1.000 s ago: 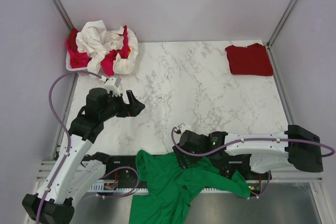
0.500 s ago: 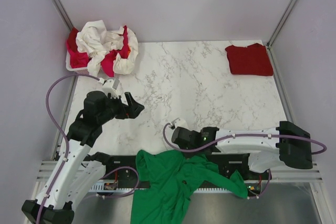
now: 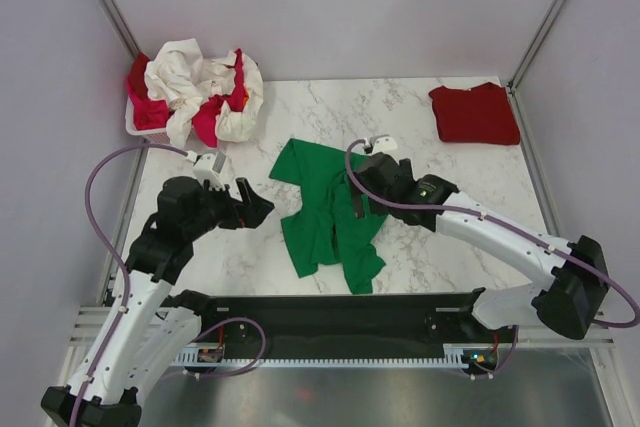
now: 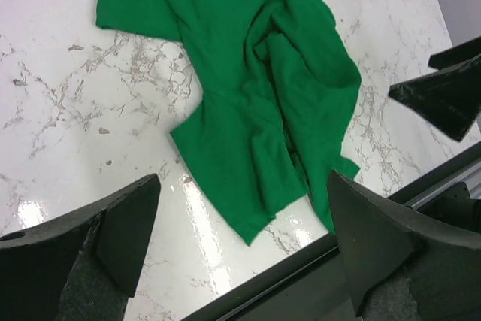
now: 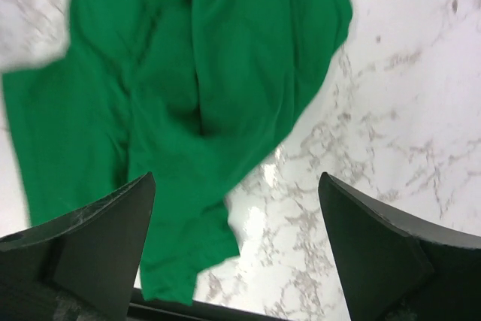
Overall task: Fold and stack the t-shirts
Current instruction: Move the tshirt to the center of the board
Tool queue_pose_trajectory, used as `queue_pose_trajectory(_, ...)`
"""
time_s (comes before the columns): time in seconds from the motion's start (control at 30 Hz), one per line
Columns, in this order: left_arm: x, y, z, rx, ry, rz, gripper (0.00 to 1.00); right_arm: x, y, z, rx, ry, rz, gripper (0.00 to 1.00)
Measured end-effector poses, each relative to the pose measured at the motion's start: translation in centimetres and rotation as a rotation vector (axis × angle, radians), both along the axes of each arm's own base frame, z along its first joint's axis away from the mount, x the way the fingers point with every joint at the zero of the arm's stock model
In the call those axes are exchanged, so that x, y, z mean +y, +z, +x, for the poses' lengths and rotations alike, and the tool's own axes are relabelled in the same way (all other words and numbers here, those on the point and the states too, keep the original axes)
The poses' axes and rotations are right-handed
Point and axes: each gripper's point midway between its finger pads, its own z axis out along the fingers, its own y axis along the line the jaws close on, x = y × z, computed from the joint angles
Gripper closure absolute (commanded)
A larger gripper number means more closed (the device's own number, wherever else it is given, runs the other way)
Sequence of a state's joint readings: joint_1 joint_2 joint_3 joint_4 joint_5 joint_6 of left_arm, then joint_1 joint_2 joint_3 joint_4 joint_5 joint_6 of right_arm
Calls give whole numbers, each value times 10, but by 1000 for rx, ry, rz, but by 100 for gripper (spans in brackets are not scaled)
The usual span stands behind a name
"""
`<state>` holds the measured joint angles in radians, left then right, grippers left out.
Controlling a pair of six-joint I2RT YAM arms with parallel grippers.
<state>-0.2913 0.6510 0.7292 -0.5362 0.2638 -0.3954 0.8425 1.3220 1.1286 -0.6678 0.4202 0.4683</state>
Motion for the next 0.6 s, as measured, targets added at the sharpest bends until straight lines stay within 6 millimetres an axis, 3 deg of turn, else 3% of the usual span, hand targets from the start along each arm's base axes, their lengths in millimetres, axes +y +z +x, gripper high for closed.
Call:
queue_pose_trajectory(0.07, 0, -2, 1, 10, 0, 3, 0, -9, -22, -11, 56, 3, -48, 2)
queue_pose_trajectory(0.17, -1, -5, 2, 22, 0, 7, 0, -1, -32, -27, 98, 52, -24, 2)
queue_pose_trajectory(0.33, 18, -5, 12, -8, 109, 57, 0, 73, -20, -77, 108, 291, 133, 2)
queue_pose_trajectory(0.4, 23, -2, 13, -27, 136, 65, 0, 105, -26, -98, 139, 375, 169, 2)
queue_pose_trajectory(0.5, 27, 1, 14, -42, 157, 70, 0, 140, -54, -110, 192, 429, 154, 2)
queue_pose_trajectory(0.6, 29, 2, 14, -50, 168, 72, 0, 160, -93, -108, 243, 436, 92, 2)
